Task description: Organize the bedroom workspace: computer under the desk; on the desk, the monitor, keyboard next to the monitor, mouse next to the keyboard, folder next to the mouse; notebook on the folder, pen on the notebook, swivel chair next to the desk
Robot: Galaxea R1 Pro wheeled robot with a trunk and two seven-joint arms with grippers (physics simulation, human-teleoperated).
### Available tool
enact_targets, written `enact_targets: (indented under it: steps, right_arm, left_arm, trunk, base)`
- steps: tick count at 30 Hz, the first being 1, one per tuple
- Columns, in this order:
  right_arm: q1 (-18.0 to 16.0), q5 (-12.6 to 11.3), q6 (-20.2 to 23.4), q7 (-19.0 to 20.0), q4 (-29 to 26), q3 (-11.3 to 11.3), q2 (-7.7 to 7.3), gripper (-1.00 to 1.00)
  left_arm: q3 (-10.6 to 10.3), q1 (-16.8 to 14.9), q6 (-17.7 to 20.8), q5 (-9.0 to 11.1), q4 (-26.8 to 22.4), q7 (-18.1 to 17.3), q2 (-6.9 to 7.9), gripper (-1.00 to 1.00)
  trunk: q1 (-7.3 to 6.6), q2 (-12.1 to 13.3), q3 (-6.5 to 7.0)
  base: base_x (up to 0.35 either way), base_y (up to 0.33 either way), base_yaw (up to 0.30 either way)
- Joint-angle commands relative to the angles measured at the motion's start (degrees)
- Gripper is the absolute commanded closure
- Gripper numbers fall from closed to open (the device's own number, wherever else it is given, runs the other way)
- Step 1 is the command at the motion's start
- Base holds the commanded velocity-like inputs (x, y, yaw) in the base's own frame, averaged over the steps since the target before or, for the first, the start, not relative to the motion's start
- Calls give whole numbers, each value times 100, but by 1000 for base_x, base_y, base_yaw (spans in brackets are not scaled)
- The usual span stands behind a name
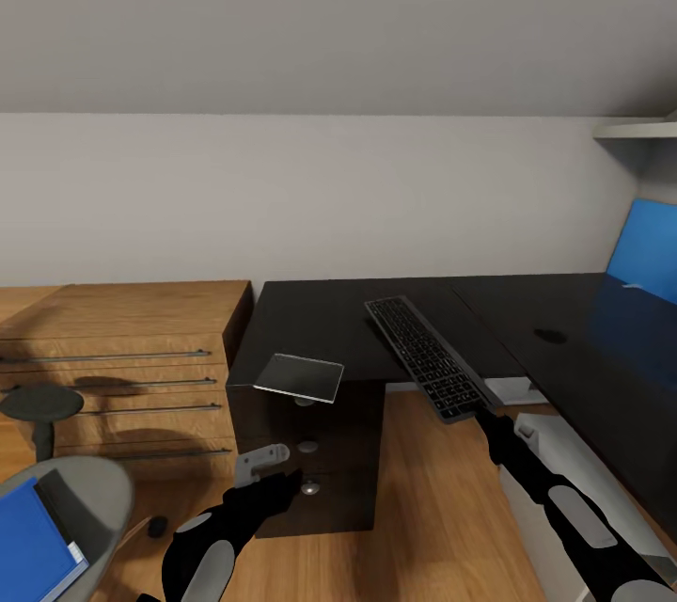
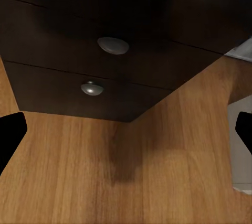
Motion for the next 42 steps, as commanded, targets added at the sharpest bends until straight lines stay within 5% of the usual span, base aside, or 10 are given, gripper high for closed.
enact_targets:
  steps: [1, 18, 31, 37, 42]
  right_arm:
    - [-1, -53, 36, -1, 6, 10, -4, 100]
    - [-2, -66, 82, 187, -59, 10, -139, 100]
    - [15, -78, 181, 134, -759, 7, -260, 100]
    - [11, -330, 885, -1483, -1289, -251, -266, 100]
    - [17, -437, 1180, -2051, -1532, -561, -260, 100]
  left_arm:
    - [-4, -4, 8, 59, -7, 57, 0, -100]
    - [-5, -4, 3, 36, -7, 106, 0, -100]
    - [-4, -4, -6, 55, -7, 281, 0, -100]
    - [-4, -4, -7, 34, -7, 286, 0, -100]
    - [-4, -4, -8, 31, -7, 286, 0, -100]
  trunk:
    - [-1, -3, -6]
    - [-352, 639, 281]
    - [-638, 1160, 514]
    - [-769, 1401, 622]
    - [-879, 1601, 712]
  base:
    - [0, 0, 0]
    - [-1, 0, 0]
    - [-296, -8, 0]
    - [-333, -161, 0]
    - [-325, -194, 0]
